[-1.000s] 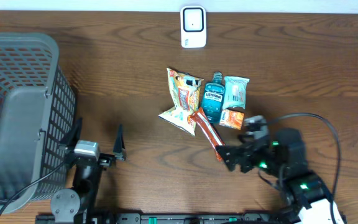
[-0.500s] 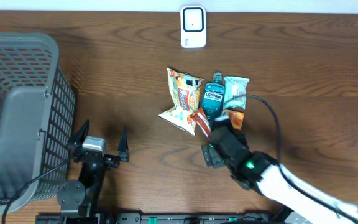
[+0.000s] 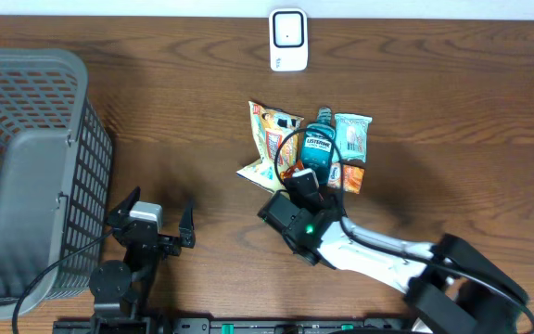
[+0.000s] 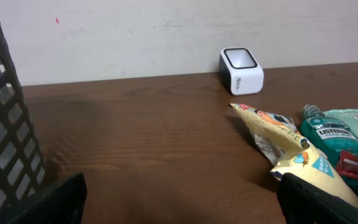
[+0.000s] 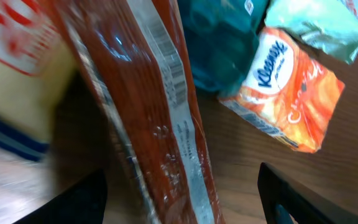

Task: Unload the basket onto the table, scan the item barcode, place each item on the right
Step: 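Grasp the red chocolate bar with the right gripper and lift it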

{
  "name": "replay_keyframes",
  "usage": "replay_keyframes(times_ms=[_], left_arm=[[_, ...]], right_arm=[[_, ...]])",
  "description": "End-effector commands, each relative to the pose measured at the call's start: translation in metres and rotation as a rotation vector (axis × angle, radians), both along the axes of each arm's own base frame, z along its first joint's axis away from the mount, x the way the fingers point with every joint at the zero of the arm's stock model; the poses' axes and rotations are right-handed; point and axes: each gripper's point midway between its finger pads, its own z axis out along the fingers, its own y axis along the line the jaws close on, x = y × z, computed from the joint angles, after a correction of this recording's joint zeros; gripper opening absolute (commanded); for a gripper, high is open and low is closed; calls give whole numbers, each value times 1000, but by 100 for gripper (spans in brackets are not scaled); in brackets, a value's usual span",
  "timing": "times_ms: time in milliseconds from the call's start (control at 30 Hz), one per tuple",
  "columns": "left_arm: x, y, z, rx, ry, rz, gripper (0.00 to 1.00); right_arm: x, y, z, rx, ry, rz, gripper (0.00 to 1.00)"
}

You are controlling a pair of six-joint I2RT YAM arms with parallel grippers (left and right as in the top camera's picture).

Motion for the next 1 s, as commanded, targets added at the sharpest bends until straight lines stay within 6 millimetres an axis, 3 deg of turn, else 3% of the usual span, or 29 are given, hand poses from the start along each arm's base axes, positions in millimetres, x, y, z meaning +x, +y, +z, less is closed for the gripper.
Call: replay_keyframes(times_ms=[0, 133, 267, 367, 433, 500, 567, 633, 667, 700, 733, 967], left_arm=[[0, 1, 1, 13, -5, -1, 98], [0, 1, 1, 13, -5, -1, 98], [-1, 1, -2, 13, 7, -1, 98], [-2, 0, -12, 12, 50, -1, 98], [-4, 0, -22, 12, 91, -2, 98], [-9, 0, -39, 12, 164, -2, 98], [-9, 0, -39, 12, 168, -2, 98], [-9, 0, -40, 12, 170, -2, 98], [-9, 0, -40, 12, 171, -2, 98], [-9, 0, -40, 12, 171, -2, 98], [-9, 0, -40, 12, 171, -2, 98], [-9, 0, -40, 12, 170, -2, 98]], right_arm=[[15, -11, 7, -87, -138, -69, 72], [23, -10, 5, -103, -188, -79, 70], [29, -4, -4, -133, -191, -34, 61], [24, -8, -13, -170, -163, -25, 21], [17, -8, -16, -172, -156, -33, 17], [8, -3, -16, -162, -155, -30, 22], [3, -1, -17, -169, -146, -13, 28], [1, 1, -17, -176, -143, -2, 41], [1, 1, -17, -178, -141, -1, 57], [1, 1, -15, -184, -138, -1, 85], [1, 2, -14, -188, -136, 0, 96], [3, 3, -2, -210, -131, -20, 99]])
